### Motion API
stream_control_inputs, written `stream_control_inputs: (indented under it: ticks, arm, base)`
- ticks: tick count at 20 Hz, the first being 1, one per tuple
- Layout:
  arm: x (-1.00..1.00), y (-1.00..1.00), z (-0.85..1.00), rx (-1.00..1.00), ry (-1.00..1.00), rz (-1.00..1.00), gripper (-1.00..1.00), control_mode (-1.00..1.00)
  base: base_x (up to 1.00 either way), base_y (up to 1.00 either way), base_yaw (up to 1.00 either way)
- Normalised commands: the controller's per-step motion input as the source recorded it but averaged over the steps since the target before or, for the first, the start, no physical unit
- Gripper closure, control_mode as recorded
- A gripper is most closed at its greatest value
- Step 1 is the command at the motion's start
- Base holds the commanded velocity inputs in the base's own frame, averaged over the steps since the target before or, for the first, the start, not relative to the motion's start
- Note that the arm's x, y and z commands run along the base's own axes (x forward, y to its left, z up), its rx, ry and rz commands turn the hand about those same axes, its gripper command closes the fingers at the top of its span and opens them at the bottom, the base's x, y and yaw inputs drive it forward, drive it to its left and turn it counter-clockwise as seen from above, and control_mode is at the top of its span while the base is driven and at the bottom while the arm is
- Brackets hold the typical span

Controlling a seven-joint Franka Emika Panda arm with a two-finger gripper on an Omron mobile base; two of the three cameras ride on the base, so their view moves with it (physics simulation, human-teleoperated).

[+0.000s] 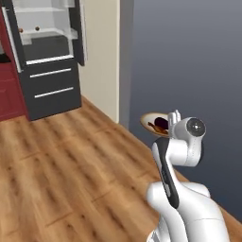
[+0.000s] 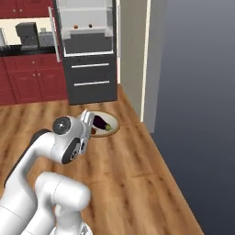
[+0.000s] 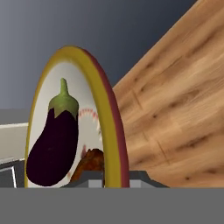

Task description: Pick the chicken drumstick and eggplant from their plates and place them in the bowl. Then put the bowl in the fridge.

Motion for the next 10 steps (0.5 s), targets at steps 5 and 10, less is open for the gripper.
stream_control_inputs:
  ticks: [5, 10]
  arm:
    - [0.0, 0.0, 0.0, 0.0, 0.0, 0.0, 1.0, 1.0]
    - [0.0, 0.0, 0.0, 0.0, 0.0, 0.0, 1.0, 1.0]
  base:
    - [0.94, 0.0, 0.27]
    - [0.94, 0.0, 0.27]
